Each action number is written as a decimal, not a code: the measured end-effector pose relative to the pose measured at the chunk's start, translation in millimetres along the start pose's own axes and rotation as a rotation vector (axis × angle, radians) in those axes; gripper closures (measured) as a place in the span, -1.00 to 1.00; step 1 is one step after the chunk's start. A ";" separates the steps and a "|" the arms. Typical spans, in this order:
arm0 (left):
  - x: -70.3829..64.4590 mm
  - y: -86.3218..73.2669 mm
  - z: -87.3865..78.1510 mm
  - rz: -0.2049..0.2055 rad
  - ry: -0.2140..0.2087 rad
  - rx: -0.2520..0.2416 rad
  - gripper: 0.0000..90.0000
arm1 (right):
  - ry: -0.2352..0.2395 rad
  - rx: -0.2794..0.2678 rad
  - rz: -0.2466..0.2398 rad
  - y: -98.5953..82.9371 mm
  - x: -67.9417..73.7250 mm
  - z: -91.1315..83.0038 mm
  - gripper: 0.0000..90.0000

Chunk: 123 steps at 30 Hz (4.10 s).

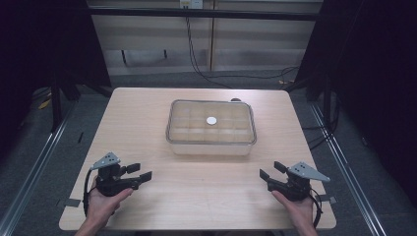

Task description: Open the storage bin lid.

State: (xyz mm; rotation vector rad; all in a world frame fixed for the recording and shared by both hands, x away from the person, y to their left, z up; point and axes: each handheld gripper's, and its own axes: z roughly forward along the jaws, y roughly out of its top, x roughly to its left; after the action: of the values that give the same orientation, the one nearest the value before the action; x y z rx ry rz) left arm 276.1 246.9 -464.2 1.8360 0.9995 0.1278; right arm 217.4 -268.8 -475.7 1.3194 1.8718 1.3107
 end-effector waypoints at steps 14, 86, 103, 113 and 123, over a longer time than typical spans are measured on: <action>-9.3 -0.4 2.2 0.042 0.002 -0.003 -0.25 | 0.127 0.099 0.048 5.7 7.4 4.1 -0.18; 24.3 129.0 90.8 0.097 0.071 0.053 -0.51 | 0.130 0.267 0.054 127.0 -48.6 118.5 -0.59; 37.8 125.4 126.9 0.025 0.055 0.146 -0.57 | 0.132 0.329 0.054 115.1 -51.1 142.2 -0.61; 35.5 124.4 141.0 0.041 0.033 0.177 -0.59 | 0.153 0.358 0.090 109.0 -52.3 152.2 -0.71; 37.5 128.4 148.9 0.022 0.022 0.193 -0.65 | 0.160 0.352 0.101 107.8 -50.9 158.9 -0.83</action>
State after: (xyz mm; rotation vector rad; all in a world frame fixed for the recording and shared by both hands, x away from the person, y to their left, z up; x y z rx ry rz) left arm 447.9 145.5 -447.2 2.0257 1.0365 0.0668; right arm 412.4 -240.8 -450.4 1.5380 2.2515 1.2032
